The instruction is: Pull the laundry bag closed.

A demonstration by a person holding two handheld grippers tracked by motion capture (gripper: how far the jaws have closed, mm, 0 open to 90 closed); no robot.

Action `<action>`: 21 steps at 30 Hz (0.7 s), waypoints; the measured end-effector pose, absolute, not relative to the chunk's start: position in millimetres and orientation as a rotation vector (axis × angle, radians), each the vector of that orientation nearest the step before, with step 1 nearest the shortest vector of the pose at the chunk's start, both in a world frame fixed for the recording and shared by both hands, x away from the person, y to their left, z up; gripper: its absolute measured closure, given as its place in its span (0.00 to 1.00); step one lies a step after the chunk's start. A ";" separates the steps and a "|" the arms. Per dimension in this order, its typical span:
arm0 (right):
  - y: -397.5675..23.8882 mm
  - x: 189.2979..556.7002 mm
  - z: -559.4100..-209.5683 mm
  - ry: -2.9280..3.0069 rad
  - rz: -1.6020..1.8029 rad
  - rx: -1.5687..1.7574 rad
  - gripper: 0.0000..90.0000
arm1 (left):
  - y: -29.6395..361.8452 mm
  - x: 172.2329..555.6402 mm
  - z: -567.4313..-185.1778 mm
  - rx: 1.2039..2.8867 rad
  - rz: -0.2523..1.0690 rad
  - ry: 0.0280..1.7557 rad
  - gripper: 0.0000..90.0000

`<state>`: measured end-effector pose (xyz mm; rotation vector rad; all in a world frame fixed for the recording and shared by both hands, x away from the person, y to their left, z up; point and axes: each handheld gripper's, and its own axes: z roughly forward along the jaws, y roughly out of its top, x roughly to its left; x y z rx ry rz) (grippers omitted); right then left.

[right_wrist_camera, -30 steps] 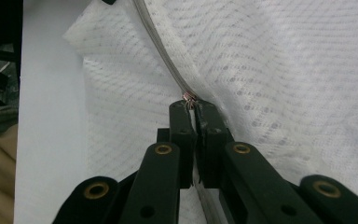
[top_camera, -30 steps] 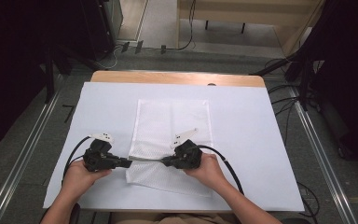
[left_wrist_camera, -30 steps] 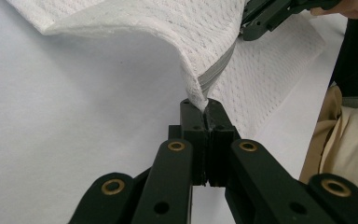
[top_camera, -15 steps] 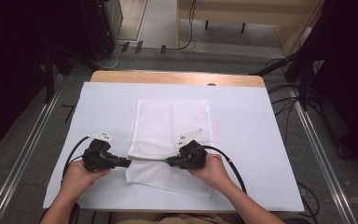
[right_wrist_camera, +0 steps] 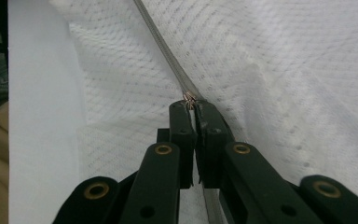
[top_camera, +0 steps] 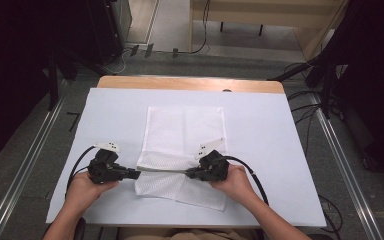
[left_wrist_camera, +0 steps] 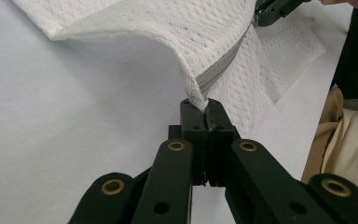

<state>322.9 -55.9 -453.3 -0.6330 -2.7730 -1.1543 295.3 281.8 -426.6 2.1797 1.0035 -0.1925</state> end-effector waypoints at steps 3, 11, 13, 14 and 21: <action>-57.6 322.3 -453.1 -2.775 -1.149 -0.634 0.98 | 282.0 295.3 -426.6 2.177 -0.192 1.004 1.00; -65.2 320.6 -452.9 -2.784 -1.134 -0.639 0.98 | 284.2 295.7 -426.5 2.169 -0.199 1.011 1.00; -68.4 321.6 -453.6 -2.773 -1.139 -0.651 0.98 | 283.6 295.8 -426.6 2.171 -0.196 1.007 1.00; -69.6 321.8 -453.3 -2.774 -1.137 -0.649 0.98 | 283.1 295.8 -426.7 2.173 -0.198 1.004 1.00; -79.6 321.9 -452.3 -2.771 -1.138 -0.665 0.98 | 284.5 296.3 -426.6 2.169 -0.198 1.011 1.00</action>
